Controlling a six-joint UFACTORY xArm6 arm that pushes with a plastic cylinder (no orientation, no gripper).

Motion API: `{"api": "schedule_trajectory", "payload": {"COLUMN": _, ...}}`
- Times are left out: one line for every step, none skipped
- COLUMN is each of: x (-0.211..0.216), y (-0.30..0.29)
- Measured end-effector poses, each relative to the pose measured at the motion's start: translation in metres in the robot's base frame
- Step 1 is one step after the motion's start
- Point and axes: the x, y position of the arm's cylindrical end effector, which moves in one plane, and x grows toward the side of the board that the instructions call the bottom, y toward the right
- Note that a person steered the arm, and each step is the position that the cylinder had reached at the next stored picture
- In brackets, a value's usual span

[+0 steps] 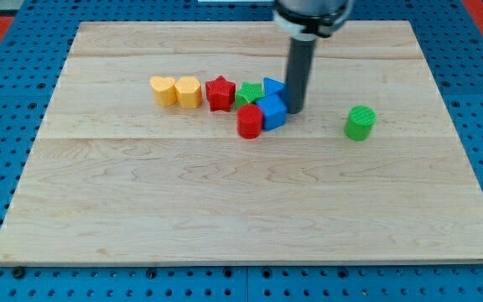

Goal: Nudge the green circle down a bit

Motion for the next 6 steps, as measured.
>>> {"api": "schedule_trajectory", "payload": {"x": 0.0, "y": 0.066}}
{"api": "schedule_trajectory", "payload": {"x": 0.008, "y": 0.128}}
{"api": "schedule_trajectory", "payload": {"x": 0.008, "y": 0.146}}
{"api": "schedule_trajectory", "payload": {"x": 0.017, "y": 0.167}}
{"api": "schedule_trajectory", "payload": {"x": 0.039, "y": 0.168}}
{"api": "schedule_trajectory", "payload": {"x": 0.03, "y": 0.114}}
